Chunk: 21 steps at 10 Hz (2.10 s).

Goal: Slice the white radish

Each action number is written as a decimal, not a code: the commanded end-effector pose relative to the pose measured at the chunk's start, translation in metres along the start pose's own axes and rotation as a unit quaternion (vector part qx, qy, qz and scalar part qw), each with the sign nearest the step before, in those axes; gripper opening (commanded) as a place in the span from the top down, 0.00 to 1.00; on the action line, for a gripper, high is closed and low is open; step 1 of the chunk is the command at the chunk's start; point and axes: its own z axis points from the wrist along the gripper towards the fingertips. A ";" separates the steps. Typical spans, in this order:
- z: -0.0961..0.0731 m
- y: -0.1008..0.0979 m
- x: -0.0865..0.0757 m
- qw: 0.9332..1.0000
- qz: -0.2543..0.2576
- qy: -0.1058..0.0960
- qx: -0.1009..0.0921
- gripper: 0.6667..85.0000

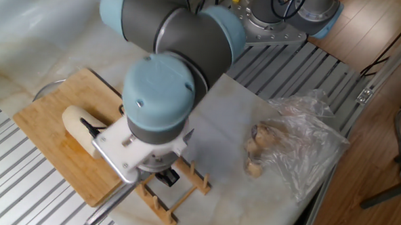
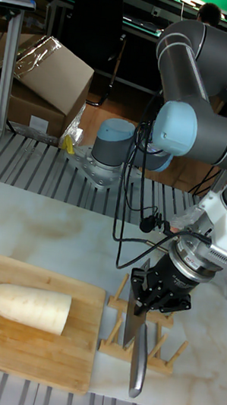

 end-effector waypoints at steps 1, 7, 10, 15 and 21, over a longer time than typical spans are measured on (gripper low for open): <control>-0.044 -0.016 -0.003 1.000 -0.013 -0.001 -0.018 0.99; -0.115 -0.075 -0.011 0.998 -0.030 -0.002 -0.057 0.99; -0.114 -0.119 -0.024 0.998 -0.047 0.000 -0.052 0.99; -0.078 -0.145 -0.029 0.998 -0.046 -0.009 -0.049 0.99; -0.082 -0.123 -0.020 0.995 0.041 0.014 -0.089 0.99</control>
